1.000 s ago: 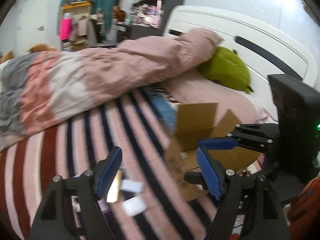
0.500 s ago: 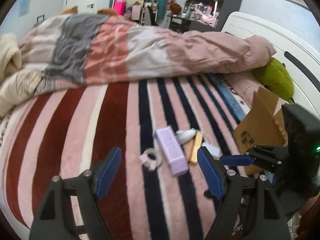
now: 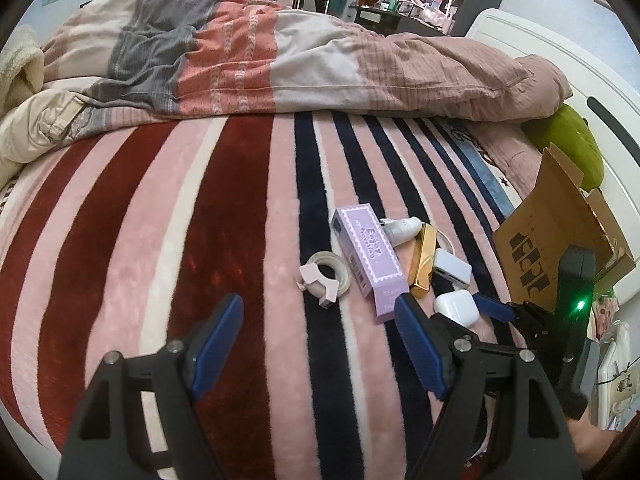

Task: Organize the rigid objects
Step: 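Grasp the white earbuds case with the right gripper, then carry the earbuds case into the cardboard box and release it, then move the open right gripper back over the remaining items, then grasp the lavender 'Enjoy Traveling' box with the right gripper, then carry the lavender box into the cardboard box and release it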

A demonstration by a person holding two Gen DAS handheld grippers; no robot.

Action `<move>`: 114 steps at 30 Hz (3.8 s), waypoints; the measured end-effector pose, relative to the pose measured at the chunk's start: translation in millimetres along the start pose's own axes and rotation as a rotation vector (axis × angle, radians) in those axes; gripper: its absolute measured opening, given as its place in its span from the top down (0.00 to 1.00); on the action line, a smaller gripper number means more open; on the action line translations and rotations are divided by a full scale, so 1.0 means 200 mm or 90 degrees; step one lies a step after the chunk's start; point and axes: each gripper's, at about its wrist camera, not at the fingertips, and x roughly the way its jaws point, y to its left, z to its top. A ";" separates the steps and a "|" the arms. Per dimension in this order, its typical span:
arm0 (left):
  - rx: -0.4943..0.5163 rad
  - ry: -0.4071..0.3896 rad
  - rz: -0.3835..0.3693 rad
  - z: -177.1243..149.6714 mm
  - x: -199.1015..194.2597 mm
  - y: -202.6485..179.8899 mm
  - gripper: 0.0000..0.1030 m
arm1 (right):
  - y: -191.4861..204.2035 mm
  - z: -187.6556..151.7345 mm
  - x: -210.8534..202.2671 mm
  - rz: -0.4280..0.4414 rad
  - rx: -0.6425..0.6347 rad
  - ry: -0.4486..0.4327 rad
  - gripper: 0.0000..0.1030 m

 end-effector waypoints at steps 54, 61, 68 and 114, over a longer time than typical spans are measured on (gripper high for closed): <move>0.298 0.102 -0.271 0.54 0.13 -1.45 0.41 | -0.92 0.26 -0.84 0.047 -0.072 -0.146 0.25; 0.232 -0.012 -0.155 0.60 -0.14 -0.96 0.30 | -0.63 0.34 -0.96 0.104 -0.137 -0.232 0.00; 0.138 -0.041 -0.078 0.48 -0.16 -0.46 0.29 | -0.16 0.48 -0.81 0.174 -0.229 -0.191 0.00; 0.007 -0.037 -0.215 0.38 -0.16 -0.24 0.29 | 0.23 0.41 -0.53 0.224 -0.313 -0.079 0.70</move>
